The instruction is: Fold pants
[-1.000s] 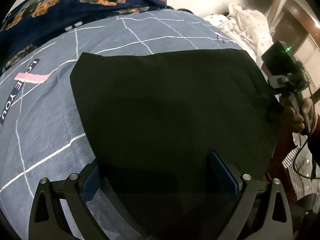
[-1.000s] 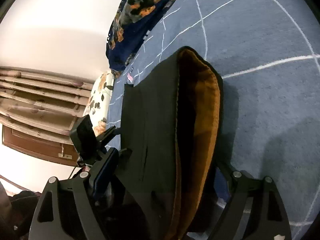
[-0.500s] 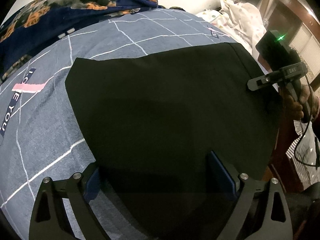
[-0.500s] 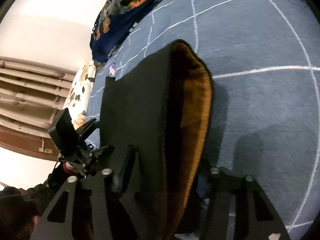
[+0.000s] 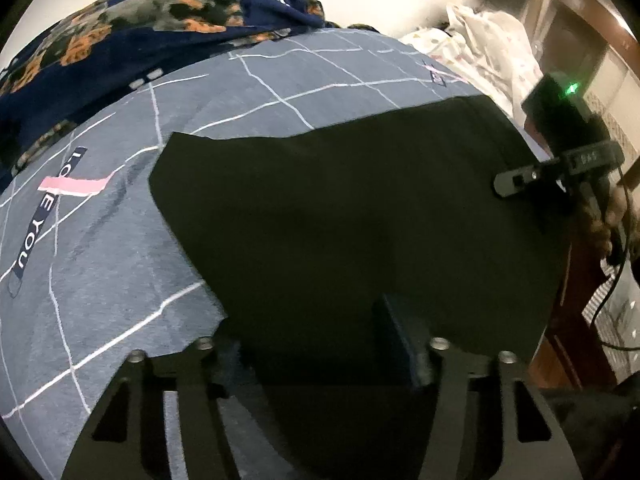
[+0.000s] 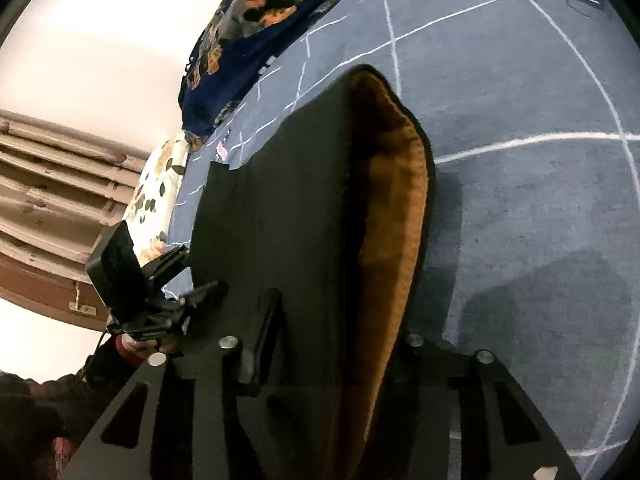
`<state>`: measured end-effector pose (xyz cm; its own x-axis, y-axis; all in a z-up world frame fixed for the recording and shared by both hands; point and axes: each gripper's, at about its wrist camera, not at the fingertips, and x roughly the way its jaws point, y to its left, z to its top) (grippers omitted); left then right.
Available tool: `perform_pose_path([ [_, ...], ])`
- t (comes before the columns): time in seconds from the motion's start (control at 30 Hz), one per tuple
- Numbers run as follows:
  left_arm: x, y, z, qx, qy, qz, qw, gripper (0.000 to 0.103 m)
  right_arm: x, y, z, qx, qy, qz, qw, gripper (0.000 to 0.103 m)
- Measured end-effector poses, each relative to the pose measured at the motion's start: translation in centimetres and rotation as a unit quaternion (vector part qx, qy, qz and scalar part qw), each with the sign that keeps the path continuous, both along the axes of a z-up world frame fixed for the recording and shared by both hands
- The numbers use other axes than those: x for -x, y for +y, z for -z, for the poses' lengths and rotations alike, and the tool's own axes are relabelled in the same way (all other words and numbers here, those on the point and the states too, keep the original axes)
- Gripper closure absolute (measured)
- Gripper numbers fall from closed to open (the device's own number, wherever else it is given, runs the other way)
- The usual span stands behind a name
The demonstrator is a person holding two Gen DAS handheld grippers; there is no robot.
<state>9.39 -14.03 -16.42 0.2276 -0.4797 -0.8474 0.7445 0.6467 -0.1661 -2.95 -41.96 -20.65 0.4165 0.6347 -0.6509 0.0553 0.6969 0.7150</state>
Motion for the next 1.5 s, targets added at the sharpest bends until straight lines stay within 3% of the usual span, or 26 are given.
perform_pose_path([
  [0.1,-0.1,0.4,-0.4,0.000,0.000,-0.003,1.0000,0.059,0.3,0.2,-0.1,-0.009,-0.006,0.011,1.000,0.072],
  [0.23,-0.5,1.2,-0.6,0.009,0.021,-0.010,0.9997,0.060,1.0,0.1,-0.1,-0.056,-0.017,0.026,0.998,0.075],
  [0.33,-1.5,2.4,-0.3,0.029,0.068,-0.016,0.9972,0.060,1.6,0.1,0.5,-0.071,-0.015,0.028,0.997,0.075],
  [0.43,-2.4,3.3,0.3,0.048,0.117,-0.006,0.9919,0.056,1.5,-0.2,1.2,-0.078,-0.008,0.031,0.996,0.075],
  [0.57,-2.8,3.4,0.4,0.079,0.171,0.040,0.9813,0.041,1.0,0.1,1.4,-0.076,-0.003,0.013,0.997,0.070],
  [0.63,-2.9,2.9,0.5,0.094,0.189,0.053,0.9761,0.040,0.6,0.4,1.5,-0.075,-0.003,0.005,0.997,0.069],
  [0.77,-2.0,1.5,0.3,0.095,0.174,0.084,0.9767,0.040,0.0,1.8,1.3,-0.064,-0.011,-0.009,0.998,0.067],
  [0.9,-1.7,1.1,0.5,0.117,0.157,0.060,0.9787,0.043,-0.1,2.3,1.2,-0.055,-0.014,0.002,0.998,0.072],
  [0.93,-1.7,1.0,0.5,0.117,0.151,0.045,0.9805,0.047,-0.4,2.5,1.2,-0.051,-0.014,0.004,0.999,0.073],
  [0.97,-1.8,0.7,0.6,0.112,0.146,0.033,0.9823,0.068,-0.3,2.6,1.2,-0.050,-0.014,0.010,0.999,0.074],
  [1.07,-2.3,1.4,1.0,0.128,0.157,-0.004,0.9792,0.077,-0.7,2.6,1.0,-0.049,-0.012,0.021,0.998,0.076],
  [1.2,-1.0,0.9,-0.1,0.112,0.117,-0.007,0.9867,0.081,-0.2,3.0,0.3,-0.062,-0.020,0.034,0.997,0.078],
  [1.5,0.8,2.8,-3.7,0.102,0.049,-0.043,0.9927,0.083,-0.1,6.0,-1.4,-0.102,-0.056,0.044,0.992,0.078],
])
